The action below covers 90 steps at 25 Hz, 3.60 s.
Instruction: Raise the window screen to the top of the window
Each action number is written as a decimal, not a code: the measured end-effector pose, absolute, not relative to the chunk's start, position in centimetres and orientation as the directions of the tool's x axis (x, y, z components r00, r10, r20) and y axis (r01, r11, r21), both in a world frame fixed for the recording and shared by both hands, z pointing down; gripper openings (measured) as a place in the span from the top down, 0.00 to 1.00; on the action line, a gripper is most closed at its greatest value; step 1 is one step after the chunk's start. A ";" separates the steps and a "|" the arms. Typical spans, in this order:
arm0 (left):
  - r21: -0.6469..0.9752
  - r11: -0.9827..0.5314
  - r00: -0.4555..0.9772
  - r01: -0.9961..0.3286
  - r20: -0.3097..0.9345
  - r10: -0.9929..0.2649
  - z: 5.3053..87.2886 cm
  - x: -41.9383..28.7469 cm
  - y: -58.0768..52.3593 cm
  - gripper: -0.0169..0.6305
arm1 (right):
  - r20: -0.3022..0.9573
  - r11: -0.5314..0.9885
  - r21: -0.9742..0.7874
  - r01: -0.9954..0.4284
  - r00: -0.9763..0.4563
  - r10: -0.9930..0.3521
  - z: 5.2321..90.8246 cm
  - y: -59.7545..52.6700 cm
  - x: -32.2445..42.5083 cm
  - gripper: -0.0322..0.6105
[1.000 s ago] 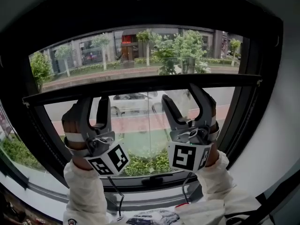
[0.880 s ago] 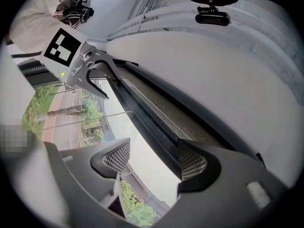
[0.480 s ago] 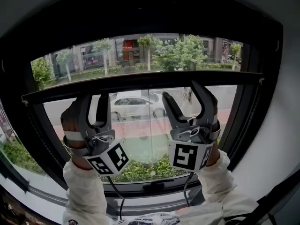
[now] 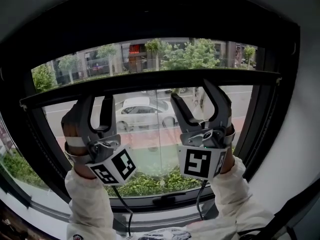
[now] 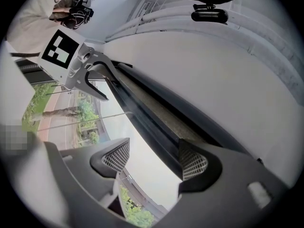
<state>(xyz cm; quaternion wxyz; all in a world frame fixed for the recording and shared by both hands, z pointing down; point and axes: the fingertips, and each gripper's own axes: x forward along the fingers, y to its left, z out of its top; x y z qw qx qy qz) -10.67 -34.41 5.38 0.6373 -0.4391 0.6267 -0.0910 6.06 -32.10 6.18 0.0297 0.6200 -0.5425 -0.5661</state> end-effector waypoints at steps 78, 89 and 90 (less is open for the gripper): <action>-0.577 0.407 0.102 -0.708 -0.654 -0.750 12.1 -10.4 -26.2 0.97 | -0.476 -0.091 0.579 -0.811 -0.245 -0.844 14.1 -27.0 11.0 0.76; -0.304 -0.056 0.105 -0.951 -0.146 -0.984 36.2 -11.9 -26.8 0.97 | -0.126 0.381 0.213 -0.900 -0.412 -0.903 34.7 -25.7 9.3 0.94; -0.312 -0.079 0.116 -0.947 -0.101 -0.988 38.3 -11.5 -26.3 0.97 | -0.073 0.427 0.163 -0.890 -0.442 -0.894 37.2 -25.3 8.8 0.94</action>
